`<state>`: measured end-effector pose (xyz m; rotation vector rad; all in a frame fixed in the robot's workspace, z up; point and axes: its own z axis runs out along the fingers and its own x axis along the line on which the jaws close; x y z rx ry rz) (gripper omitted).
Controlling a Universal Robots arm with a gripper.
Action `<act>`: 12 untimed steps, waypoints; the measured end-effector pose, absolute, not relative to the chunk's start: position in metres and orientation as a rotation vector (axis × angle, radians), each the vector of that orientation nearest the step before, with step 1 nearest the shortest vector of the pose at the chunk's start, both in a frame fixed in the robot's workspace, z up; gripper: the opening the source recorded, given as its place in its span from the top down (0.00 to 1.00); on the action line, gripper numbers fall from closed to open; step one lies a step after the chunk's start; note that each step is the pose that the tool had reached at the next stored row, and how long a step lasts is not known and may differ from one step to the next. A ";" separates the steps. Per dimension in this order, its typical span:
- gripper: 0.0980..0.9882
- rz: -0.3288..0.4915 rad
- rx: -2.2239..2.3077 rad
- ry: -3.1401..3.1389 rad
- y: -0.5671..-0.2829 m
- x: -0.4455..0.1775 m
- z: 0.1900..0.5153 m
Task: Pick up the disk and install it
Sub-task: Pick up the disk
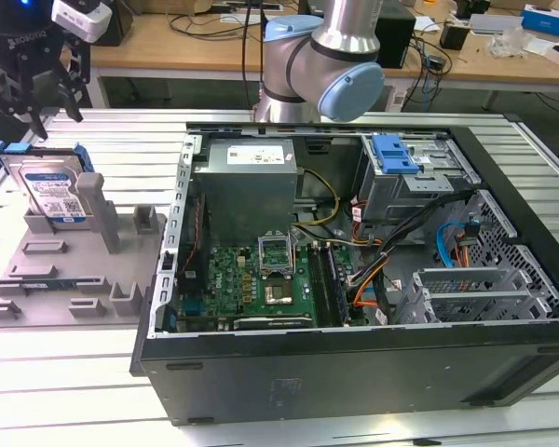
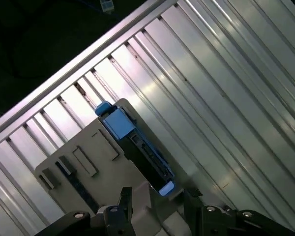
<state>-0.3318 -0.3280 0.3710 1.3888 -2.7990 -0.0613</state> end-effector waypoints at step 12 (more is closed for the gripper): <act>0.50 -0.051 1.839 -2.517 -0.328 -0.332 0.364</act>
